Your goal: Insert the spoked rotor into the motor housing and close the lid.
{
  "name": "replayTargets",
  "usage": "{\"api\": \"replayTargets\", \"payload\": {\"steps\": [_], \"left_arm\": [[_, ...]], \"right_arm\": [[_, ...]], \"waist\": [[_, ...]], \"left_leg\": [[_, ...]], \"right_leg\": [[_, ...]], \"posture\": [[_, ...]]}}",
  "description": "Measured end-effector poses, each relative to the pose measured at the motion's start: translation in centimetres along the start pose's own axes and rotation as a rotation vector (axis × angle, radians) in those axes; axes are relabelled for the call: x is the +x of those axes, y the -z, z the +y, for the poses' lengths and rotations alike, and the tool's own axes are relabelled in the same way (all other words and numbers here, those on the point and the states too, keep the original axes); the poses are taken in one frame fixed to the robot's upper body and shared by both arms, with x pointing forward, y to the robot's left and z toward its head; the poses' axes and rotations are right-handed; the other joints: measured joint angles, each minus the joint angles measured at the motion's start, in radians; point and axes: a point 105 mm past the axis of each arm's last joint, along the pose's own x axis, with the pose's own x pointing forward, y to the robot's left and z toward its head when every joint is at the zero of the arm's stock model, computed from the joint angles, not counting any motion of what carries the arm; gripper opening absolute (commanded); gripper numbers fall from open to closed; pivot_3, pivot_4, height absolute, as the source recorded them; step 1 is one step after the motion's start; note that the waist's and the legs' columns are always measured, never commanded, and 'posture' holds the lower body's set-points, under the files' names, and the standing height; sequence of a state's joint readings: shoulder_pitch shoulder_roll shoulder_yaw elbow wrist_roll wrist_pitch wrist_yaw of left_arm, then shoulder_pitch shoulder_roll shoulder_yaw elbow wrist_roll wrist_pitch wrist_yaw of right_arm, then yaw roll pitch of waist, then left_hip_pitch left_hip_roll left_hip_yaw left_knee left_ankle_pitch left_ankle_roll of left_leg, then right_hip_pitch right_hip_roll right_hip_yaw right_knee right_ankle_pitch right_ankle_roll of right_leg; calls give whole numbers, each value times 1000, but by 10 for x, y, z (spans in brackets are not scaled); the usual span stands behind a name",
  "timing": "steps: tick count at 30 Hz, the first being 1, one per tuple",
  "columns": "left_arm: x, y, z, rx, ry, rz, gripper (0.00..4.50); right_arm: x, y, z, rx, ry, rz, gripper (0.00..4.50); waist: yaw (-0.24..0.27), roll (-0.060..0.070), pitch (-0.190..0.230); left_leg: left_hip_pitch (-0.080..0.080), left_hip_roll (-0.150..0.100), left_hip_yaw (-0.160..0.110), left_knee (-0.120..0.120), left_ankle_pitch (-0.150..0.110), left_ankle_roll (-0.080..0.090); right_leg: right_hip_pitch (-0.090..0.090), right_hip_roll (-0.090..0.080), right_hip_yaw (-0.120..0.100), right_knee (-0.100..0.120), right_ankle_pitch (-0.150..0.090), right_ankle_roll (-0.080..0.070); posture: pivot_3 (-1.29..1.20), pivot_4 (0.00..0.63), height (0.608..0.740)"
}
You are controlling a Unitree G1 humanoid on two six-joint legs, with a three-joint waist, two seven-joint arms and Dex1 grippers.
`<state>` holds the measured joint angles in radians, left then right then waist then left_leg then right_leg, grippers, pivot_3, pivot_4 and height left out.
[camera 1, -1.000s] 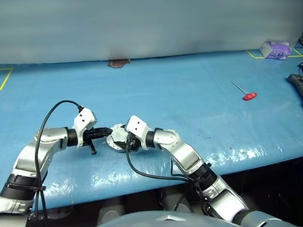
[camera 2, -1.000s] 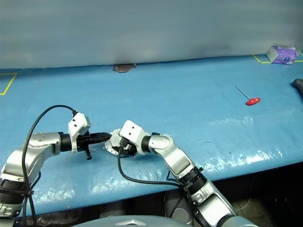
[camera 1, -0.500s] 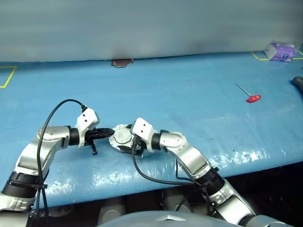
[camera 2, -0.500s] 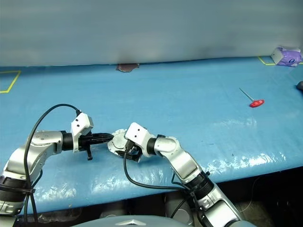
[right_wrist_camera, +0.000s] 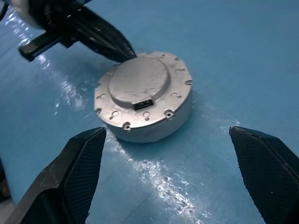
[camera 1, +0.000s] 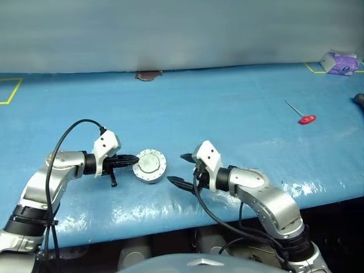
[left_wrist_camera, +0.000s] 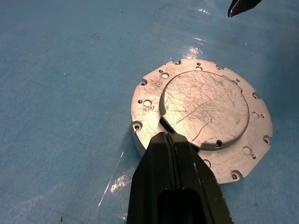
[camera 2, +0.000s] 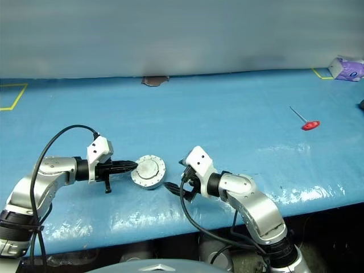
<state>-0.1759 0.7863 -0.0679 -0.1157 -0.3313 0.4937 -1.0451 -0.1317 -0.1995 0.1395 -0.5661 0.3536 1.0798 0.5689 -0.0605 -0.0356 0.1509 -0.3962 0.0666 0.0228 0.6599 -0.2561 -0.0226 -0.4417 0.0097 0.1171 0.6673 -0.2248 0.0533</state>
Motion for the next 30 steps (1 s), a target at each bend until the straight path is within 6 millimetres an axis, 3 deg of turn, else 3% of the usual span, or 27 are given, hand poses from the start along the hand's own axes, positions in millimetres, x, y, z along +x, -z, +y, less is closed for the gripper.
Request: {"api": "replayTargets", "payload": {"steps": [3,8,15,21,30], "left_arm": [[0,-1,0,3,2,-1,0],[3,-2,-2,0,16,-11,0],[0,0,-1,-7,9,-12,0],[1,0,-2,-12,14,-18,0],[0,1,-2,-16,12,-19,0]], "right_arm": [[13,-3,-1,335,4,-50,4459],[10,22,-20,529,89,52,4459],[24,-4,-28,639,56,-18,4459],[27,11,-23,810,-53,12,4459],[41,14,-13,939,-161,5,4459]], "waist": [[-1,1,0],[1,3,0],[-8,6,0],[-8,7,-1],[-11,8,-1]], "left_leg": [[0,0,0,0,0,0],[-4,-3,0,0,-1,2],[-4,-3,-1,-1,-1,2],[-4,-4,-1,-2,-1,3],[-4,-3,-1,-2,-1,3]], "right_leg": [[0,0,0,0,0,0],[1,-4,0,-6,2,3],[0,-2,0,-6,3,4],[1,-3,0,-7,4,5],[1,-3,0,-7,4,8]], "posture": [[0,150,740],[0,150,740],[0,150,740],[0,150,740],[0,150,740]]}}
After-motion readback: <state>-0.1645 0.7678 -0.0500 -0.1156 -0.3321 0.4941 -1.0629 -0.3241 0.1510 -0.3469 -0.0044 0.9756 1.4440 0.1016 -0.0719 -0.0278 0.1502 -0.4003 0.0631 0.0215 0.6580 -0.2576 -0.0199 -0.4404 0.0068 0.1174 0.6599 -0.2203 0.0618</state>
